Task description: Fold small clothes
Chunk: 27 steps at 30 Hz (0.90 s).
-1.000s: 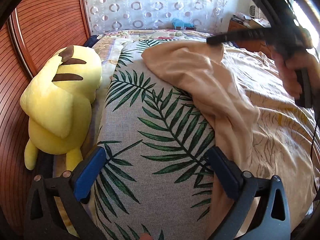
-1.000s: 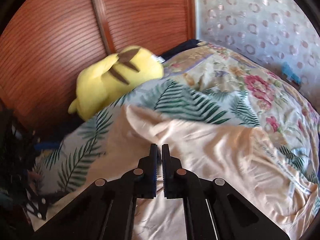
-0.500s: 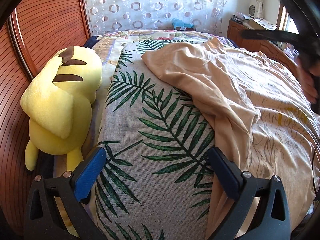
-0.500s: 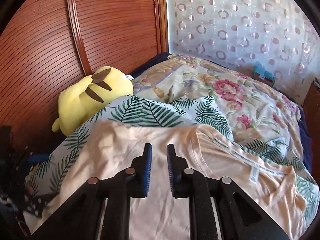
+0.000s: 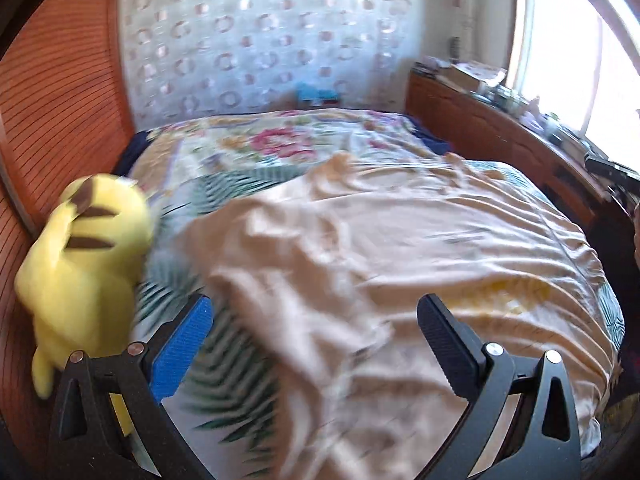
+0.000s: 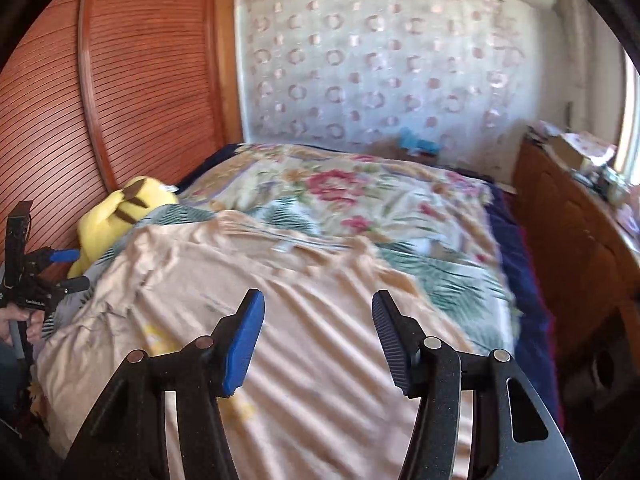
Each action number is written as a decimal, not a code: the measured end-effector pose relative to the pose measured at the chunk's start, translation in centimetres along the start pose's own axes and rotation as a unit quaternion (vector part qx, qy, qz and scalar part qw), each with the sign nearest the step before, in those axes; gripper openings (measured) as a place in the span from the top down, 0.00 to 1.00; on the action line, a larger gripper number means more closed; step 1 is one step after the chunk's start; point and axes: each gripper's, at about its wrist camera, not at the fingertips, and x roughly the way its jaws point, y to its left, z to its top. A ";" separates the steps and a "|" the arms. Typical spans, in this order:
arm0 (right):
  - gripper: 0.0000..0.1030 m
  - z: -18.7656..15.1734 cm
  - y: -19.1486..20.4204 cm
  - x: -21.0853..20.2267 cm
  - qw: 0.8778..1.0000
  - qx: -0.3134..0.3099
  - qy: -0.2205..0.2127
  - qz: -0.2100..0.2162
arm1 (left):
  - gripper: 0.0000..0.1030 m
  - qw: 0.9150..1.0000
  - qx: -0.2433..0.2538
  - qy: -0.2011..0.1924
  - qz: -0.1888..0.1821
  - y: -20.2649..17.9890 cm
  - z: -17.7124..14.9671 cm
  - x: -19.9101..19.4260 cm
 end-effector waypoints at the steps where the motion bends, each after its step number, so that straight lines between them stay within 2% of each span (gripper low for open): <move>1: 0.44 -0.5 -1.4 -1.2 1.000 0.005 -0.001 -0.019 | 0.00 1.000 0.008 0.003 -0.007 -1.0 0.3 0.6; 5: 0.44 -2.2 -5.6 -5.6 0.997 0.032 -0.005 -0.067 | 0.00 0.999 0.035 0.016 -0.035 -4.8 1.2 2.8; 9: 0.43 -5.9 -9.1 -7.0 0.993 0.059 0.025 -0.104 | 0.00 0.997 0.056 0.033 -0.043 -7.6 1.3 4.5; 16: 0.43 -13.5 -13.3 -5.0 0.981 0.141 0.089 -0.097 | 0.00 0.993 0.085 0.078 -0.031 -9.9 0.0 7.3; 20: 0.43 -15.1 -15.2 -4.2 0.975 0.181 0.100 -0.085 | 0.00 0.992 0.082 0.090 -0.035 -10.0 -0.7 8.0; 27: 0.43 -15.1 -17.1 -3.7 0.969 0.207 0.117 -0.063 | 0.00 0.992 0.082 0.090 -0.037 -10.0 -0.6 8.0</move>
